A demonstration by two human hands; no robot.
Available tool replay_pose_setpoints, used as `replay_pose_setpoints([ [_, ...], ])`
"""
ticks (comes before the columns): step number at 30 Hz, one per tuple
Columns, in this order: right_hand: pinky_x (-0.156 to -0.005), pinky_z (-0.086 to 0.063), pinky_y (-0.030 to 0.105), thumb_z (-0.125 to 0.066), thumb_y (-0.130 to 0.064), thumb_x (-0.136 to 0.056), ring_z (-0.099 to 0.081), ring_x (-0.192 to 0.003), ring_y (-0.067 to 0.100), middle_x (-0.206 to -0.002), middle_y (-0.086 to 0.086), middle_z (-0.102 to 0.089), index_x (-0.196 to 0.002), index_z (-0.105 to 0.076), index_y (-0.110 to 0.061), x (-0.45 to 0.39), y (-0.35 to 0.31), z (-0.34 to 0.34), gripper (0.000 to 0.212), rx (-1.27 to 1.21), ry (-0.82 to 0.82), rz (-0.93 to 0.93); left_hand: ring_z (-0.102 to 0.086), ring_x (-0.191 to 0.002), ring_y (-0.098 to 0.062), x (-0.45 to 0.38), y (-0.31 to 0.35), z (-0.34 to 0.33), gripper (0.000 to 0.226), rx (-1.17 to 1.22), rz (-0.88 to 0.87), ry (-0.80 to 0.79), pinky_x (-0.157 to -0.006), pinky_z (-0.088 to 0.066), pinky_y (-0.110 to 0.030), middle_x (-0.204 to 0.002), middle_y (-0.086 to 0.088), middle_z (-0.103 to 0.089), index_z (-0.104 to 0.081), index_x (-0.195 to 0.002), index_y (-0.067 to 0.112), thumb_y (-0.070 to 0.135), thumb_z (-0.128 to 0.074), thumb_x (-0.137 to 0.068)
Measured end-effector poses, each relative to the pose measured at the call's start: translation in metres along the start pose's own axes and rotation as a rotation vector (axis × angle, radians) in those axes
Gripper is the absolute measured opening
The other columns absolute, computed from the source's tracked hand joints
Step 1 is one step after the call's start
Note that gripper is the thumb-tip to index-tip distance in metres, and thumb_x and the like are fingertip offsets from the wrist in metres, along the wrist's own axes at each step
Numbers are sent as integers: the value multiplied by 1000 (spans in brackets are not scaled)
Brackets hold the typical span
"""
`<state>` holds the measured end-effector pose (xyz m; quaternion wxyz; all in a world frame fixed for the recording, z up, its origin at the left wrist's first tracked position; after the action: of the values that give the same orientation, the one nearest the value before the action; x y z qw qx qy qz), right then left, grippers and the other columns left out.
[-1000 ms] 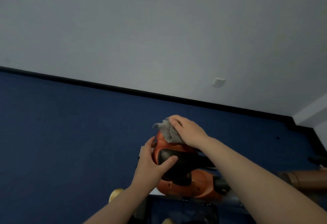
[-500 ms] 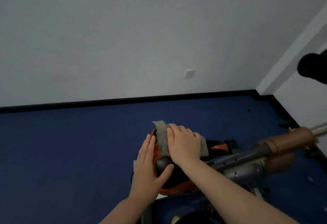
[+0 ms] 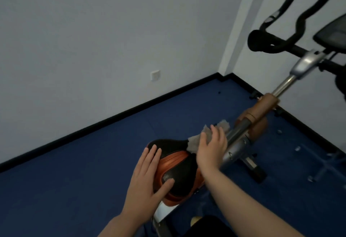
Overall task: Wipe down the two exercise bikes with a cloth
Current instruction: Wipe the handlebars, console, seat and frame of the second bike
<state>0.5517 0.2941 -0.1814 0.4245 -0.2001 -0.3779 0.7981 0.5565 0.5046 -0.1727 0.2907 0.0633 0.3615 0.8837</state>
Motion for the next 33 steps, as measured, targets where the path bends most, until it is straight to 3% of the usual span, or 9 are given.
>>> replay_pose_setpoints([
  [2,-118,-10,36,-43,-34,-101,-1,-149,19,-164,-3,1,-154,-20,-25,37,-5,-14,59,43,-5,-6,7,-147,3,0,-4,1,76,50,-19,-1,-116,-3,-28,-157,33,0,-15,-153,37,73,-33,-88],
  [5,-115,-3,30,-44,-33,-101,5,-149,16,-162,-9,14,-156,1,-26,48,-9,-17,72,-40,-64,-38,-1,-147,4,-2,-13,9,55,96,-64,3,-118,-8,-29,-155,37,-8,-22,-149,41,57,-25,-97],
  [9,-117,-22,36,-40,-33,-102,-11,-149,26,-162,1,18,-154,13,-14,39,-23,-9,76,-22,-96,-205,-4,-148,2,-5,-25,19,50,62,-150,-64,-120,-10,-31,-156,30,-14,-23,-148,40,49,-22,-100],
  [12,-116,-29,41,-32,-49,-100,-13,-148,28,-162,1,19,-152,19,-16,83,-21,-13,80,99,-216,-143,-2,-148,3,-7,-29,20,48,111,-174,-105,-120,-7,-26,-155,34,-10,-21,-149,39,44,-29,-102],
  [18,-115,-28,38,-33,-49,-101,-24,-145,25,-164,6,-6,-154,14,-13,89,-20,-5,79,-79,-241,-297,0,-147,4,-8,-30,24,50,122,-238,-134,-115,2,-9,-157,26,-15,-24,-150,33,39,-31,-100],
  [21,-115,-25,38,-28,-54,-99,-13,-148,23,-164,2,4,-153,14,-16,117,-31,-12,79,85,-163,-187,-6,-147,4,-9,-32,28,48,114,-278,-131,-116,0,-11,-155,21,-21,-30,-148,29,35,-30,-101],
  [24,-118,-15,37,-23,-59,-95,5,-149,20,-161,-5,19,-151,21,-20,143,-28,-15,81,212,-214,-71,-32,-136,-7,-20,-32,34,43,141,-282,-57,-115,-21,-23,-144,14,-44,-53,-137,23,30,-35,-99],
  [28,-114,-27,39,-32,-49,-101,-19,-146,26,-164,6,1,-155,9,-12,105,-35,-6,77,129,-162,-227,-41,-102,-9,-59,-27,38,24,89,-252,-1,-89,-38,-30,-108,11,-55,-69,-110,22,23,-47,-101],
  [33,-115,-26,46,-15,-63,-92,-2,-148,22,-163,-2,11,-154,13,-20,135,-33,-22,80,313,-136,-57,-42,-130,-17,-85,-29,19,34,102,-197,-188,-110,-35,-36,-138,0,-51,-54,-134,19,24,-37,-105],
])
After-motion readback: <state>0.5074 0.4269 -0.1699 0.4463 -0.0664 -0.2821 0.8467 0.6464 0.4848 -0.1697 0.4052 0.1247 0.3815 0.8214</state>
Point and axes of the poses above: each hand's wrist, its own x-axis away from the middle knuckle, its own z-axis out of the back of the hand, y = z × x, the point moved 2 cm from there along -x, towards the middle knuckle
